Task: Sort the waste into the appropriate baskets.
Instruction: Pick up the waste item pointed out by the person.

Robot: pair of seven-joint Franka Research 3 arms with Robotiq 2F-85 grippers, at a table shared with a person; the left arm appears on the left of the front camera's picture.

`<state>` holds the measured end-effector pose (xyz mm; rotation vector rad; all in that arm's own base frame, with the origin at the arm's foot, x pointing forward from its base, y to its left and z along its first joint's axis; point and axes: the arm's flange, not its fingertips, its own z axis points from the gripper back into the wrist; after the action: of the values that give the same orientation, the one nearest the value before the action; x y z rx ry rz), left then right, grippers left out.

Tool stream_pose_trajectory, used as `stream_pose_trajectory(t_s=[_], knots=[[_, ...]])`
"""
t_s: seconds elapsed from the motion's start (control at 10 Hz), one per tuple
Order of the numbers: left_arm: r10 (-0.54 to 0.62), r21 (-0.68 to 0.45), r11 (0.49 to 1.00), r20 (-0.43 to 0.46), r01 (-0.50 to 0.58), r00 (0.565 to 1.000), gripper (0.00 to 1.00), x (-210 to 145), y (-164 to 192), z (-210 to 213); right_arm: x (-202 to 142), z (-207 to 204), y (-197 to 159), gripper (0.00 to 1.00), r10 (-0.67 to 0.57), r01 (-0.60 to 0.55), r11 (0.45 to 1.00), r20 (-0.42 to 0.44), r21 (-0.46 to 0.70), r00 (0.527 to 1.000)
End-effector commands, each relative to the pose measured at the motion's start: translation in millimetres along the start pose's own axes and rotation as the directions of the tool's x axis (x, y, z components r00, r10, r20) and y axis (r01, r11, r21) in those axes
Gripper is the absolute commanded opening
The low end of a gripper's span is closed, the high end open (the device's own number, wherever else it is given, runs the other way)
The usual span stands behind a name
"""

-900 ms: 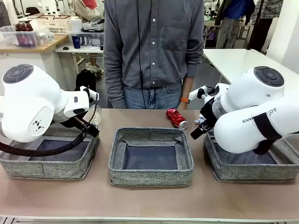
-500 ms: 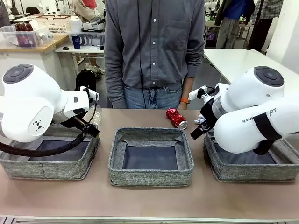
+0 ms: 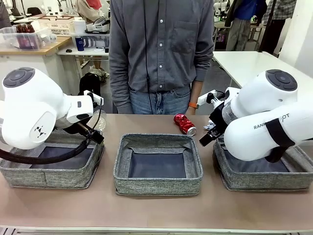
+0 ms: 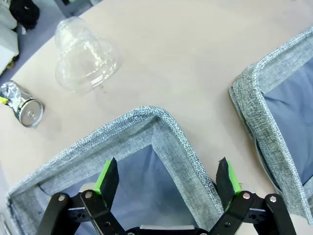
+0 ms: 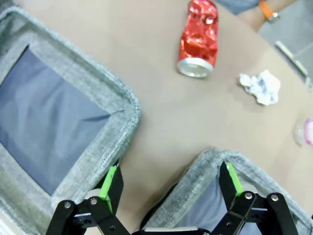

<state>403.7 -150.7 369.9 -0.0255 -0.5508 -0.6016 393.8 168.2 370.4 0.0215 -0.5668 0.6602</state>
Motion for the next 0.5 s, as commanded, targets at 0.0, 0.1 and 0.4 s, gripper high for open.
stream_pose_trajectory(t_s=[0.0, 0.1, 0.4], knots=[[-0.001, 0.0, 1.0, 0.0, 0.001, 1.0, 1.0, 0, 0, 0, 0, 0, 0, 1.0, -0.001, 0.001, 1.0, 0.0, 0.0, 1.0], [0.0, 0.0, 1.0, 0.0, 0.0, 1.0, 1.0, 0, 0, 0, 0, 0, 0, 1.0, 0.0, 0.0, 1.0, 0.0, 0.0, 1.0], [-0.008, -0.081, 0.997, -0.108, 0.0, 0.994, 1.0, 27, 19, 103, 39, 107, -14, 1.0, -0.141, 0.141, 0.99, -0.142, -0.009, 0.98]])
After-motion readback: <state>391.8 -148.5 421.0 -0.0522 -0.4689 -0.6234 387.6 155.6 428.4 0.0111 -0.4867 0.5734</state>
